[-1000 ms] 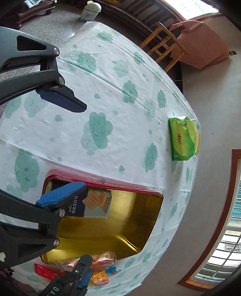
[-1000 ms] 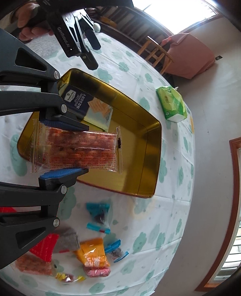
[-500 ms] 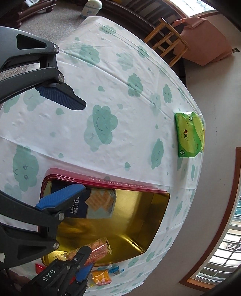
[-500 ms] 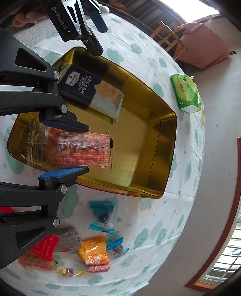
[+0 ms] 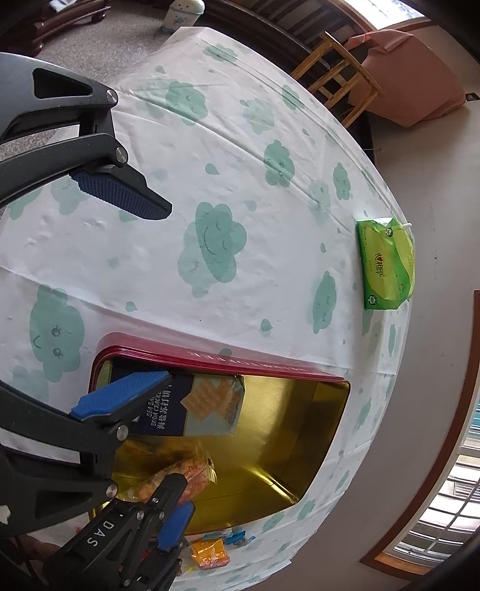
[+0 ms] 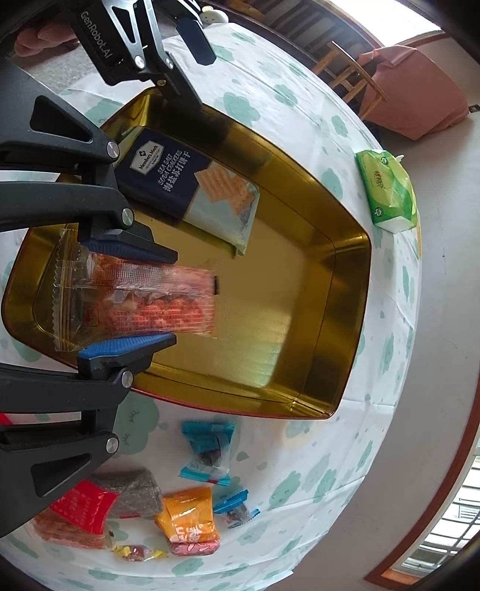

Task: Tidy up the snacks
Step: 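Carry the orange snack bag into the tin and open the right gripper, then grasp the clear bag of peanut snacks with the right gripper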

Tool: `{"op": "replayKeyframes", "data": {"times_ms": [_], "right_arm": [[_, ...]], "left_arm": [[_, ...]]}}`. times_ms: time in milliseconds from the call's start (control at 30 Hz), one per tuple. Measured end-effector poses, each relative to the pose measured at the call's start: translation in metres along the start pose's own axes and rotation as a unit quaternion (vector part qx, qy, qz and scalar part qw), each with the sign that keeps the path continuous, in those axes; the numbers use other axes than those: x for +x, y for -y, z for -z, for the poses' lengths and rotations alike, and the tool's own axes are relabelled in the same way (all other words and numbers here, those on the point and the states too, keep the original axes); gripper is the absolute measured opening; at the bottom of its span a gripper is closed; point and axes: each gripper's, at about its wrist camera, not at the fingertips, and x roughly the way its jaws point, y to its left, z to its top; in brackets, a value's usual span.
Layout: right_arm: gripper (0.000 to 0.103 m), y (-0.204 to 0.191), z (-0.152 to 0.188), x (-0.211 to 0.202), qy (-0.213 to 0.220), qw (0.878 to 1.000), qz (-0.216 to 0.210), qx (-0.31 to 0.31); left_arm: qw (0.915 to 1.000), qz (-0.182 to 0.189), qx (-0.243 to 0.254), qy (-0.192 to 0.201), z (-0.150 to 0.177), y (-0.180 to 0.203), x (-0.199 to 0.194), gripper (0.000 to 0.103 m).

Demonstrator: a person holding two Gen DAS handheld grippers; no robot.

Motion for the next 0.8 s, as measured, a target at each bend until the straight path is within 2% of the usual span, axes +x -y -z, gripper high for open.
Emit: {"op": "replayKeyframes", "data": {"times_ms": [233,400,600,733,800], "right_arm": [[0.039,0.006,0.003,-0.019,0.029,0.999,-0.029,0.000],[0.039,0.028,0.017,-0.047,0.053,0.997,-0.047,0.016],[0.039,0.091,0.054,-0.076,0.066,0.996,-0.007,0.057],[0.040,0.147,0.079,-0.081,0.047,0.995,0.022,0.087],[0.045,0.171,0.091,-0.079,0.035,0.994,0.043,0.093]], "left_arm": [[1.0000,0.002,0.001,0.006,0.005,0.006,-0.011,0.080],[0.9999,0.009,0.003,0.014,0.010,0.017,-0.026,0.080],[0.9987,0.029,0.032,0.028,0.015,0.050,-0.045,0.080],[0.9963,0.049,0.064,0.029,0.021,0.085,-0.054,0.080],[0.9947,0.060,0.078,0.029,0.027,0.100,-0.057,0.080]]}}
